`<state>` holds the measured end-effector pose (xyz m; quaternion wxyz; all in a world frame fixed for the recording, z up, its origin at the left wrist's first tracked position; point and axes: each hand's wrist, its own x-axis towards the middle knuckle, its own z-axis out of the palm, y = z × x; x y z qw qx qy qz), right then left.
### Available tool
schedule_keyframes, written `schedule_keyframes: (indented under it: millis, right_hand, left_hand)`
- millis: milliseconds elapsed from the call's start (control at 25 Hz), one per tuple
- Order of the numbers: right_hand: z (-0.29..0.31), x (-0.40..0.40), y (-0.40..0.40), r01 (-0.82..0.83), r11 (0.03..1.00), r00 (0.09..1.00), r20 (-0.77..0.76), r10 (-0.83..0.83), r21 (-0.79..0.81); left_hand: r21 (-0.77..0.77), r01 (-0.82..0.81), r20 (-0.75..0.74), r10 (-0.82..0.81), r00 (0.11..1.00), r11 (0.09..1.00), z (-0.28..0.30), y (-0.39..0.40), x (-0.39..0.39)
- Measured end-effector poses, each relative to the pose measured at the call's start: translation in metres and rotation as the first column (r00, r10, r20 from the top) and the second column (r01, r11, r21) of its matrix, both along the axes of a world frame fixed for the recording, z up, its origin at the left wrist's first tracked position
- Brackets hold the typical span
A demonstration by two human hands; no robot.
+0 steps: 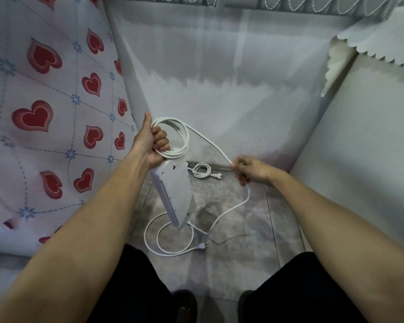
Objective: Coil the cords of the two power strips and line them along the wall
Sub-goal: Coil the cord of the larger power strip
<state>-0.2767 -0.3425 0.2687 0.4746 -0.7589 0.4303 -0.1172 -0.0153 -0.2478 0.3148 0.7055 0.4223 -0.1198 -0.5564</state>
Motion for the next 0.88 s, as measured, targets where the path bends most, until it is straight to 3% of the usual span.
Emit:
schedule_keyframes:
  millis: [160, 320, 520, 720, 880]
  right_hand:
    - [0.020, 0.026, 0.012, -0.206, 0.954, 0.976, -0.114, 0.185, -0.217]
    - [0.048, 0.057, 0.035, -0.381, 0.799, 0.922, -0.255, 0.291, -0.465]
    - [0.070, 0.076, 0.057, -0.455, 0.754, 0.888, -0.189, 0.418, -0.474]
    - [0.073, 0.079, 0.058, -0.326, 0.743, 0.922, -0.025, 0.386, -0.584]
    - [0.072, 0.074, 0.051, -0.038, 0.771, 0.978, 0.135, 0.160, -0.635]
  left_hand:
    - [0.033, -0.040, 0.076, 0.037, 0.996, 0.999, 0.001, -0.001, -0.001]
    - [0.065, 0.012, 0.136, -0.021, 0.990, 0.998, -0.001, 0.000, -0.001]
    - [0.081, 0.174, 0.217, -0.188, 0.958, 0.981, 0.003, 0.001, -0.008]
    - [0.173, 0.444, 0.316, -0.476, 0.821, 0.879, 0.001, 0.000, -0.027]
    - [0.241, 0.545, 0.372, -0.595, 0.712, 0.803, 0.004, 0.006, -0.044]
